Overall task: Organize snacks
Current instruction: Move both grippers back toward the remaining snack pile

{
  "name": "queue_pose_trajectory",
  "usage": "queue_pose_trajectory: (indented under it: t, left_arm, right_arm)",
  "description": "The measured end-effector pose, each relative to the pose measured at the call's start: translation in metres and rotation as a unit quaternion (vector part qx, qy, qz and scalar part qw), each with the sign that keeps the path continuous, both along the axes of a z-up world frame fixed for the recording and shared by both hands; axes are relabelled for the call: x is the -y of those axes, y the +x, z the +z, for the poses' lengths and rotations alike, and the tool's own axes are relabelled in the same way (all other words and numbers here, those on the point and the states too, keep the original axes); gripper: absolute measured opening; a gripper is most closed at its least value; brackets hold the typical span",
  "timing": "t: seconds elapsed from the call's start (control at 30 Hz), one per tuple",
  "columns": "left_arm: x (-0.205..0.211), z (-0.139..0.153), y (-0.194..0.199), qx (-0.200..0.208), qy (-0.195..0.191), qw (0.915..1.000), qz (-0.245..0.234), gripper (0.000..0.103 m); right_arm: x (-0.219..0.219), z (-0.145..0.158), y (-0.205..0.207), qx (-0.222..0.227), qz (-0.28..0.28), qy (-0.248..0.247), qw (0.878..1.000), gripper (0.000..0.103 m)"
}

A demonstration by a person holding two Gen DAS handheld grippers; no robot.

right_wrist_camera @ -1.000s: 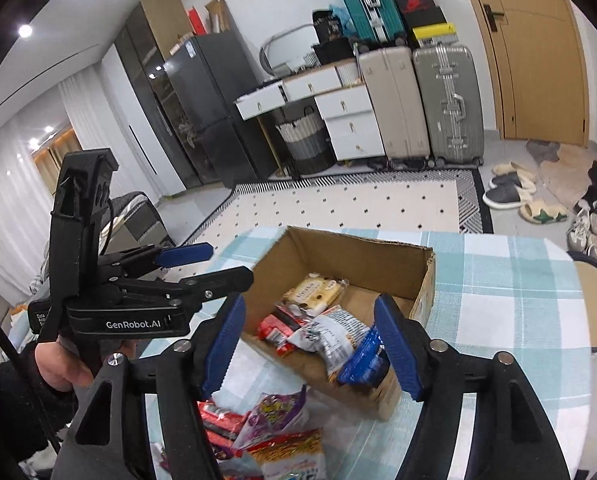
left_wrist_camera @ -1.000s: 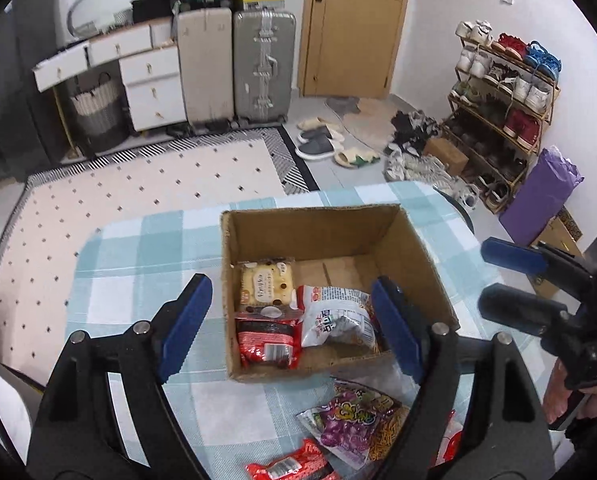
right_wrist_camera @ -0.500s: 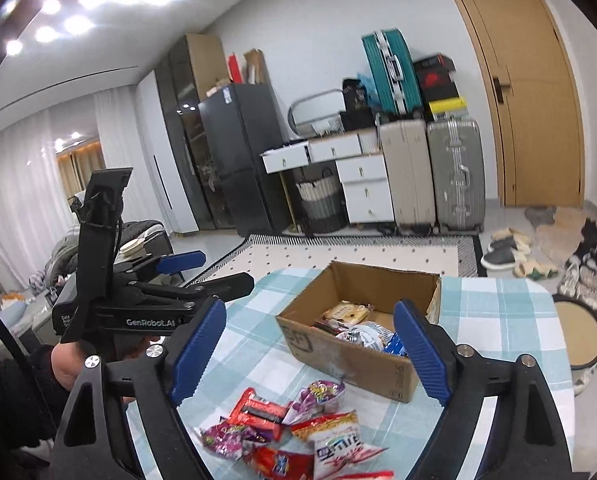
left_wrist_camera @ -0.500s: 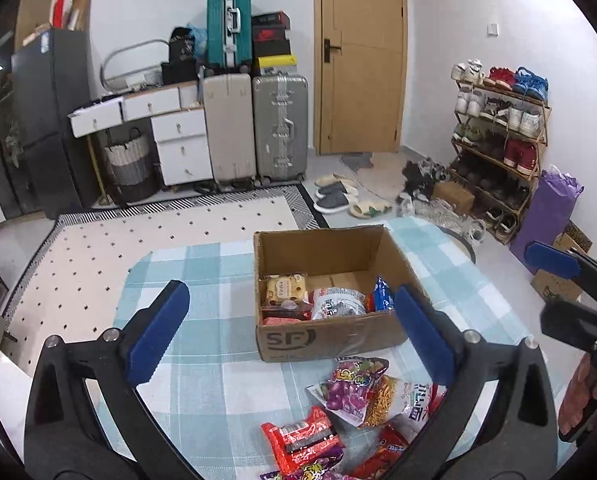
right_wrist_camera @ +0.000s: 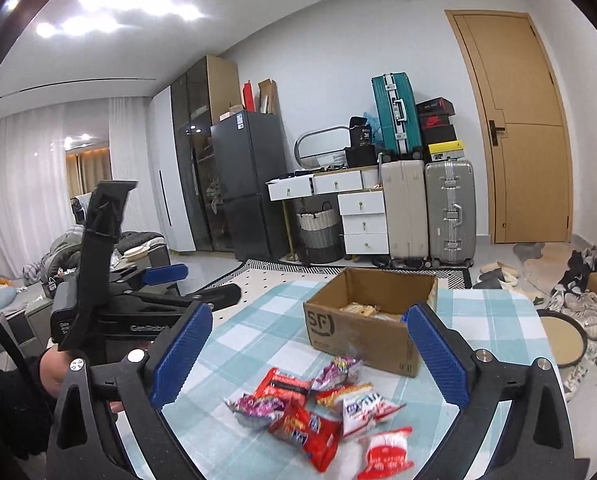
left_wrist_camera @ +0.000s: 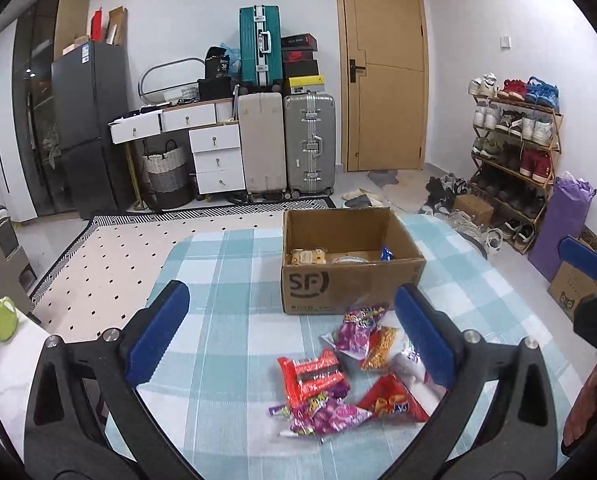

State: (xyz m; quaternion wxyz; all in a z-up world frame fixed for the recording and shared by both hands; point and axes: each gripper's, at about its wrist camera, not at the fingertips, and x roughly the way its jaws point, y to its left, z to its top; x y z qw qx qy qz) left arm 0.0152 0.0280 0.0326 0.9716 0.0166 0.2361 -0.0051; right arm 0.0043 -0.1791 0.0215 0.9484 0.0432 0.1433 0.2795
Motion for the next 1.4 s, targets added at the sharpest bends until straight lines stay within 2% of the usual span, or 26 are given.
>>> queue_pose_trajectory:
  t: [0.13, 0.23, 0.37, 0.47, 0.57, 0.77, 0.87, 1.0, 1.2, 1.3, 1.4]
  left_arm:
    - [-0.001, -0.016, -0.03, 0.008, -0.002, 0.9999, 0.014, 0.103]
    - [-0.003, -0.031, -0.04, -0.005, -0.019, 0.9997, 0.013, 0.103]
    - [-0.007, -0.056, -0.048, -0.012, -0.018, 0.9994, 0.028, 0.103]
    - [-0.013, -0.074, -0.049, -0.018, -0.032, 0.9992, 0.019, 0.103]
    - [-0.018, -0.094, -0.053, -0.018, -0.029, 0.9991, 0.024, 0.103]
    - [-0.027, -0.12, -0.033, -0.044, -0.039, 0.9977, 0.032, 0.103]
    - [-0.032, -0.127, -0.025, -0.039, -0.051, 0.9973, 0.035, 0.103]
    - [-0.031, -0.132, -0.013, -0.042, -0.043, 0.9977, 0.032, 0.103]
    - [-0.039, -0.144, 0.002, -0.06, -0.062, 0.9958, 0.033, 0.103]
    - [-0.044, -0.15, 0.008, -0.065, -0.067, 0.9949, 0.037, 0.103]
    - [-0.046, -0.155, 0.014, -0.073, -0.071, 0.9939, 0.043, 0.103]
  right_arm:
    - [0.001, -0.015, -0.016, -0.002, -0.017, -0.022, 1.0, 0.1]
    - [0.002, -0.03, -0.025, -0.009, -0.025, -0.033, 0.999, 0.1]
    - [0.005, -0.049, -0.028, -0.029, -0.034, -0.034, 0.998, 0.1]
    - [0.008, -0.068, -0.026, -0.054, -0.034, -0.033, 0.997, 0.1]
    - [0.014, -0.082, -0.021, -0.074, -0.035, -0.036, 0.996, 0.1]
    - [0.021, -0.111, 0.002, -0.122, -0.046, -0.035, 0.991, 0.1]
    - [0.023, -0.121, 0.017, -0.145, -0.049, -0.043, 0.987, 0.1]
    - [0.021, -0.134, 0.038, -0.175, -0.051, -0.058, 0.981, 0.1]
    - [0.019, -0.152, 0.062, -0.214, -0.055, -0.076, 0.972, 0.1]
    - [0.013, -0.159, 0.071, -0.232, -0.053, -0.091, 0.967, 0.096]
    - [0.007, -0.163, 0.078, -0.238, -0.051, -0.115, 0.963, 0.086]
